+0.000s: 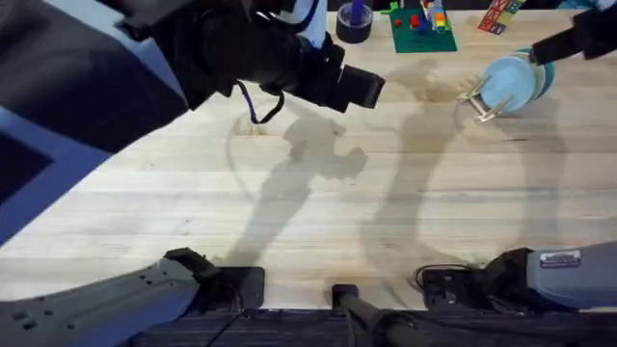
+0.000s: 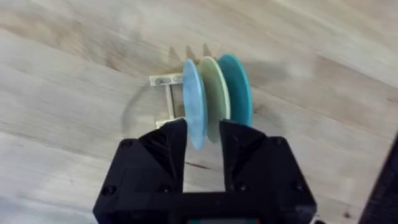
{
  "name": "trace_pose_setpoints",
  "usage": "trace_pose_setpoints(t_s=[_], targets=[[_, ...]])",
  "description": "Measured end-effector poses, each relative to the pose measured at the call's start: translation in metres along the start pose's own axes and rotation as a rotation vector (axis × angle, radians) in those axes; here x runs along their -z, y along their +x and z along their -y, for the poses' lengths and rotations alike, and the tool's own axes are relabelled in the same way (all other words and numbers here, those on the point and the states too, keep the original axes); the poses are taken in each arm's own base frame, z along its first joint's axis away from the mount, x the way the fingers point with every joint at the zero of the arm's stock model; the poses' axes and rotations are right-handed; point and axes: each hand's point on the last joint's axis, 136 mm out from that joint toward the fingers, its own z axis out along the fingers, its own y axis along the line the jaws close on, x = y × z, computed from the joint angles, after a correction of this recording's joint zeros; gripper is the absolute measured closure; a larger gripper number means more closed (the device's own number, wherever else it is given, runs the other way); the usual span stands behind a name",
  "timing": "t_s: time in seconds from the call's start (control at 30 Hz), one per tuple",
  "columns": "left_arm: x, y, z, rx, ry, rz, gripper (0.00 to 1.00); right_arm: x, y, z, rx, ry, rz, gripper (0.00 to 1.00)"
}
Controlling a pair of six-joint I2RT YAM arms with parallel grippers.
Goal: Pick up the plates from the table one by one and place each into a slot on the dish rack.
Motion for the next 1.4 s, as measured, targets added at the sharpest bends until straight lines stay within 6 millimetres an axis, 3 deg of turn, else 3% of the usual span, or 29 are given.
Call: trace_pose_setpoints(t_s=[0.23, 0.3, 0.4, 0.43, 0.47, 0.8, 1.1, 1.23, 1.4], targets=[[0.0, 0.0, -0.002, 0.0, -0.012, 0.001, 0.006, 0.053, 0.002, -0.016, -0.039, 0.03, 0.033, 0.621], [0.0, 0.0, -0.003, 0.0, -0.017, 0.002, 0.006, 0.065, 0.006, -0.021, -0.077, 0.036, 0.033, 0.553], [0.0, 0.0, -0.004, 0.0, -0.023, 0.003, 0.006, 0.079, 0.012, -0.03, -0.131, 0.035, 0.025, 0.132], [0.0, -0.001, -0.004, 0.0, -0.026, 0.003, 0.006, 0.084, 0.015, -0.035, -0.148, 0.028, 0.016, 0.038], [0.0, -0.001, -0.005, 0.0, -0.026, 0.003, 0.006, 0.088, 0.019, -0.041, -0.162, 0.019, 0.006, 0.017], [0.0, -0.001, -0.005, 0.0, -0.027, 0.003, 0.006, 0.133, 0.037, -0.091, -0.276, 0.01, -0.023, 0.007], [0.0, -0.001, -0.005, 0.0, -0.029, 0.003, 0.006, 0.159, 0.042, -0.146, -0.263, -0.062, -0.016, 0.007], [0.0, -0.001, -0.005, 0.0, -0.029, 0.003, 0.006, 0.164, 0.045, -0.166, -0.251, -0.093, 0.008, 0.007], [0.0, -0.001, -0.005, 0.0, -0.029, 0.003, 0.006, 0.154, 0.059, -0.187, -0.282, -0.128, 0.002, 0.007]])
